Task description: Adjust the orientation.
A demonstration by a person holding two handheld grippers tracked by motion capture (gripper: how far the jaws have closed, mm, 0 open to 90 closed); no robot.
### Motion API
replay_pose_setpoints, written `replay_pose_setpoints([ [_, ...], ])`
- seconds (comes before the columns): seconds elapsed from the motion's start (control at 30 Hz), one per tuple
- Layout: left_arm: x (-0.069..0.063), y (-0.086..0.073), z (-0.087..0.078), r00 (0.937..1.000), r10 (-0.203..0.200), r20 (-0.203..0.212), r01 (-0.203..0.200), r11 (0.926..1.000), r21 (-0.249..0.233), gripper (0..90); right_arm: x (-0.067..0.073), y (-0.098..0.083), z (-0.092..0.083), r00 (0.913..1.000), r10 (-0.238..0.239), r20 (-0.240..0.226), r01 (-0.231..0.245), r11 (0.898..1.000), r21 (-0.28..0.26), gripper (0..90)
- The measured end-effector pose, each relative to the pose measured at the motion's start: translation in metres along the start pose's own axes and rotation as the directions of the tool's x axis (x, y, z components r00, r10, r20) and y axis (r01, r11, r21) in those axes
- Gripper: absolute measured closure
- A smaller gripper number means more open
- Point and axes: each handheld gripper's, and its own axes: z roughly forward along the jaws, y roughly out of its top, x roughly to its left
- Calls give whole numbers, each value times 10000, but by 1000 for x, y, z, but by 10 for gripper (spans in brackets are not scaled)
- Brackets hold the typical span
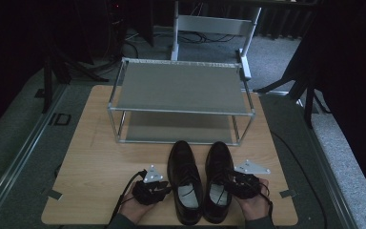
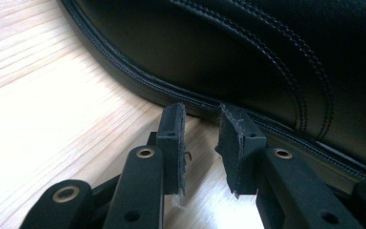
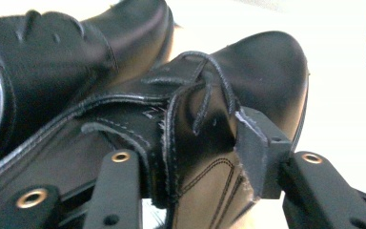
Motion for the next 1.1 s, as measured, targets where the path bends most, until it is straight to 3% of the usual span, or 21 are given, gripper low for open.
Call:
replay_pose_setpoints([
  [0.27, -5, 2, 5, 10000, -47, 74, 48, 10000, -70, 752, -6, 11, 11, 9935, -595, -970, 561, 9977, -372, 625],
  [0.37, -12, 1, 6, 10000, -48, -26, 48, 9998, -192, 820, -4, 19, 14, 9785, -1690, -1184, 1645, 9853, -467, 627],
  [0.4, -12, 1, 6, 10000, -48, -26, 48, 9998, -192, 844, -5, 20, 15, 9765, -1770, -1231, 1725, 9839, -467, 628],
  [0.5, -18, 2, 8, 10000, 29, 38, -29, 9999, -111, 880, -10, 22, 16, 9749, -1757, -1367, 1706, 9842, -481, 625],
  [0.57, -21, 3, 9, 9994, 75, 345, -75, 10000, -2, 883, -16, 23, 16, 9744, -1740, -1425, 1693, 9846, -448, 623],
  [0.73, -26, 4, 11, 9989, 174, 435, -176, 9998, 36, 883, -24, 22, 14, 9753, -1712, -1392, 1699, 9852, -217, 616],
  [0.8, -29, 4, 12, 9986, 243, 472, -245, 9997, 42, 872, -31, 20, 13, 9804, -1414, -1374, 1439, 9896, 86, 585],
  [0.83, -30, 5, 12, 9957, 218, 896, -214, 9998, -51, 872, -31, 20, 13, 9804, -1414, -1374, 1439, 9896, 86, 585],
  [0.9, -46, 7, 19, 9867, 721, 1460, -733, 9973, 26, 794, -36, 18, 12, 9854, -1088, -1309, 1138, 9930, 314, 558],
  [0.93, -46, 7, 19, 9867, 721, 1460, -733, 9973, 26, 752, -37, 17, 11, 9870, -1080, -1192, 1132, 9929, 372, 558],
  [0.97, -58, 11, 23, 9836, 1271, 1281, -1299, 9914, 139, 752, -38, 17, 11, 9883, -1089, -1071, 1140, 9926, 422, 552],
  [1.1, -66, 14, 29, 9772, 1348, 1637, -1396, 9901, 178, 755, -44, 17, 8, 9922, -833, -924, 880, 9950, 478, 536],
])
